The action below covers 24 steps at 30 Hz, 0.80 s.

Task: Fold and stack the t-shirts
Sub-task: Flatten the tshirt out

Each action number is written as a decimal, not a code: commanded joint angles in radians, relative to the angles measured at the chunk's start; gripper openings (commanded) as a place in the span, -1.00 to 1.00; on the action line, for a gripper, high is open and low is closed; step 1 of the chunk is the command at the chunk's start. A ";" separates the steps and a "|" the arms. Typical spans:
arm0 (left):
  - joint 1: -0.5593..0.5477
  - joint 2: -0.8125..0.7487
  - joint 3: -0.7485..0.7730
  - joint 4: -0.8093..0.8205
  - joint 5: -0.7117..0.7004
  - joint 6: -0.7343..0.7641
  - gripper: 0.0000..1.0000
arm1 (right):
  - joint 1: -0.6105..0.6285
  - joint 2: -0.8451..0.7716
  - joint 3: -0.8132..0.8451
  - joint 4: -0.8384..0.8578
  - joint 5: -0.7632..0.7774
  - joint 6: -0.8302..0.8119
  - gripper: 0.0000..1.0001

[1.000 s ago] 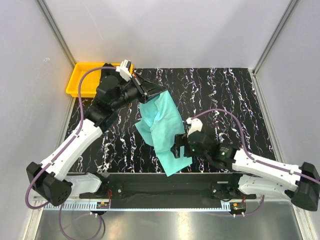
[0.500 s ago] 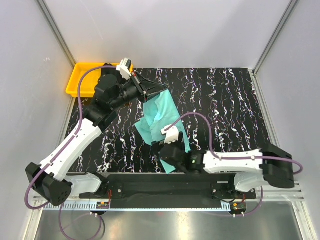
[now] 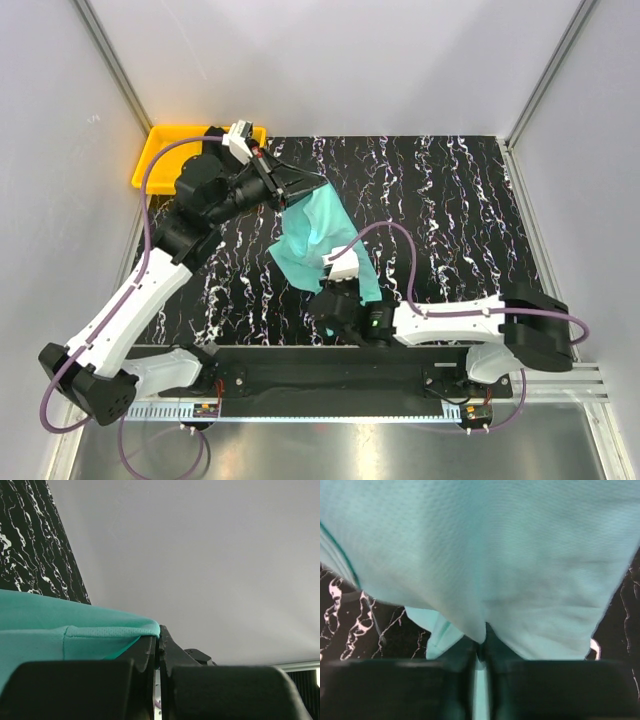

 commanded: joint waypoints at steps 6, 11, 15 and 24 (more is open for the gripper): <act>-0.001 -0.070 -0.001 -0.024 0.002 0.070 -1.00 | -0.020 -0.296 -0.073 0.055 -0.041 -0.207 -1.00; 0.023 -0.067 0.094 -0.191 -0.024 0.223 -1.00 | -0.023 -0.456 -0.038 -0.116 -0.319 -0.294 -1.00; 0.086 -0.067 0.275 -0.369 -0.053 0.387 -1.00 | -0.026 -0.476 0.150 -0.299 -0.592 -0.343 -1.00; 0.195 -0.108 0.811 -0.726 -0.157 0.795 -1.00 | -0.026 -0.211 0.754 -0.561 -0.951 -0.410 -1.00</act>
